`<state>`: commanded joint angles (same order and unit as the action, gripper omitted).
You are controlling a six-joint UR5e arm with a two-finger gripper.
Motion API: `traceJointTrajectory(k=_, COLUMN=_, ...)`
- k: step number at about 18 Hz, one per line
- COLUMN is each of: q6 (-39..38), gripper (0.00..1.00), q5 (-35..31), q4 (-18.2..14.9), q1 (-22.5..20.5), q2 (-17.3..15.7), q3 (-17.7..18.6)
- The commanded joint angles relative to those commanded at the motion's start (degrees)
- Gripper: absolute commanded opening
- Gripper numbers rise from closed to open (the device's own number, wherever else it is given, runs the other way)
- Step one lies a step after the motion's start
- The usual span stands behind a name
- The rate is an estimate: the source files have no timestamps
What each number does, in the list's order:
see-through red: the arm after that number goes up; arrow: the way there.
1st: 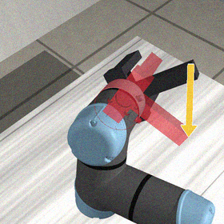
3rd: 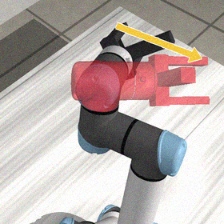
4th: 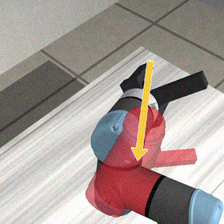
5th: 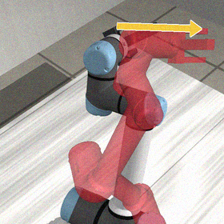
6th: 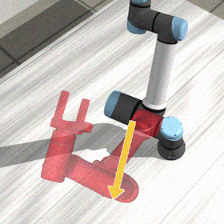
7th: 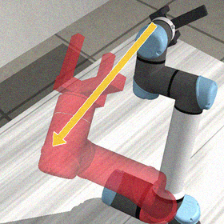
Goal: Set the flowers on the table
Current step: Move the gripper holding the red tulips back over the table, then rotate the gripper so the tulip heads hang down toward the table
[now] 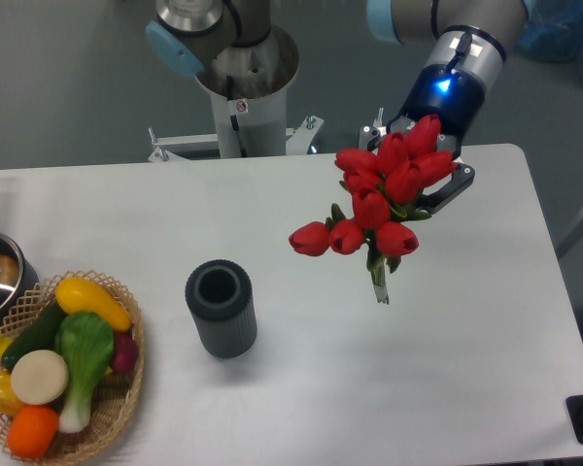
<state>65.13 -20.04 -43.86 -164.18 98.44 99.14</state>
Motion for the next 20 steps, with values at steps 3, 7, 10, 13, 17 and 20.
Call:
traceJointTrajectory(k=3, q6=-0.09, gripper=0.20, q5=0.00, q4=-0.09, q1=0.00, q2=-0.35, q3=0.44)
traceJointTrajectory(k=7, q6=-0.62, gripper=0.20, q5=-0.78, q4=-0.26, q1=-0.44, q2=-0.70, q3=0.52)
traceJointTrajectory(k=10, q6=-0.79, gripper=0.20, q5=-5.34, q4=-0.35, q1=-0.62, q2=-1.14, q3=-0.09)
traceJointTrajectory(k=13, q6=-0.79, gripper=0.20, q5=-11.05, q4=-0.44, q1=-0.27, q2=-2.46, q3=-0.18)
traceJointTrajectory(k=17, q6=-0.97, gripper=0.20, q5=-20.10, q4=-0.88, q1=0.26, q2=-3.78, q3=0.52)
traceJointTrajectory(k=20, q6=-1.05, gripper=0.20, q5=-28.98, q4=-1.23, q1=1.66, q2=-4.39, q3=0.70)
